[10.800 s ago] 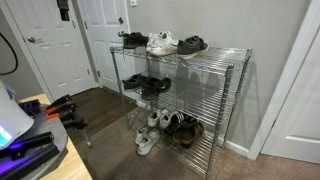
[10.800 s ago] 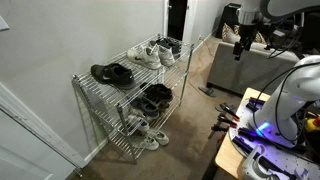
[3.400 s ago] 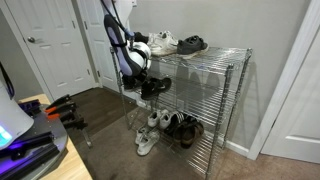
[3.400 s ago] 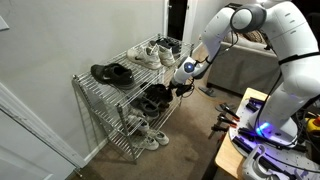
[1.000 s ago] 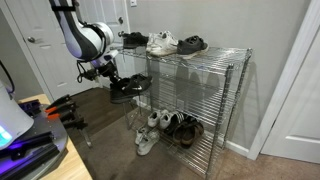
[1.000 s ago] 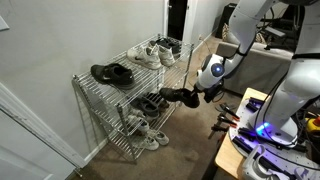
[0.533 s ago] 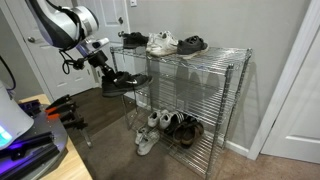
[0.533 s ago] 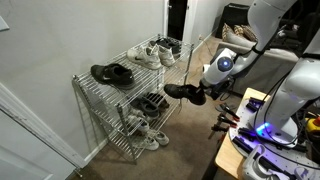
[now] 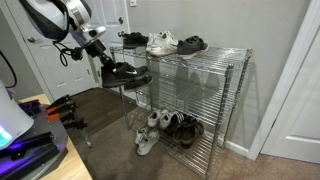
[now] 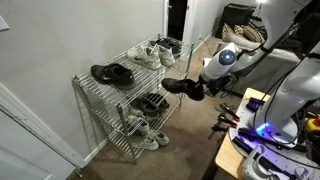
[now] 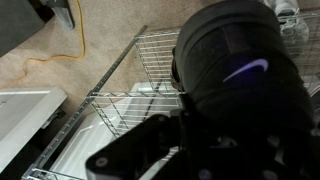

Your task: Remove the black shoes from the second rack and put it on the top rack next to its matching shoe

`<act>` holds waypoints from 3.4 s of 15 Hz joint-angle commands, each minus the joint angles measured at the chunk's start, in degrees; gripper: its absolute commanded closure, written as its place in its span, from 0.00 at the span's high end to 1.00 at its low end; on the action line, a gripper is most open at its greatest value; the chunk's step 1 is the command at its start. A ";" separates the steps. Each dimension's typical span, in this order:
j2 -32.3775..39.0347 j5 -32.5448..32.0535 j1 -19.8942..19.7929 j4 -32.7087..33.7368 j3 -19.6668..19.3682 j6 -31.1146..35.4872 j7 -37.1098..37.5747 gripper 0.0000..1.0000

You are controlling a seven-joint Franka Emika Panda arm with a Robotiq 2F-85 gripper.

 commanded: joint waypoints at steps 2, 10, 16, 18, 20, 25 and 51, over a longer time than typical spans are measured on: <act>-4.86 4.15 4.98 -0.72 4.68 -5.84 3.81 0.06; -9.99 28.12 25.62 -3.74 8.40 -20.42 3.36 0.06; -12.16 49.46 40.38 -2.71 17.33 -28.65 3.35 0.06; -12.58 54.42 44.50 -0.28 22.22 -32.53 6.88 0.05; -18.12 60.60 49.05 -2.90 27.23 -35.43 11.66 0.05; -18.14 50.52 40.65 -0.06 25.06 -34.78 9.32 0.11; -19.24 48.38 26.88 18.43 13.12 -35.73 1.64 0.05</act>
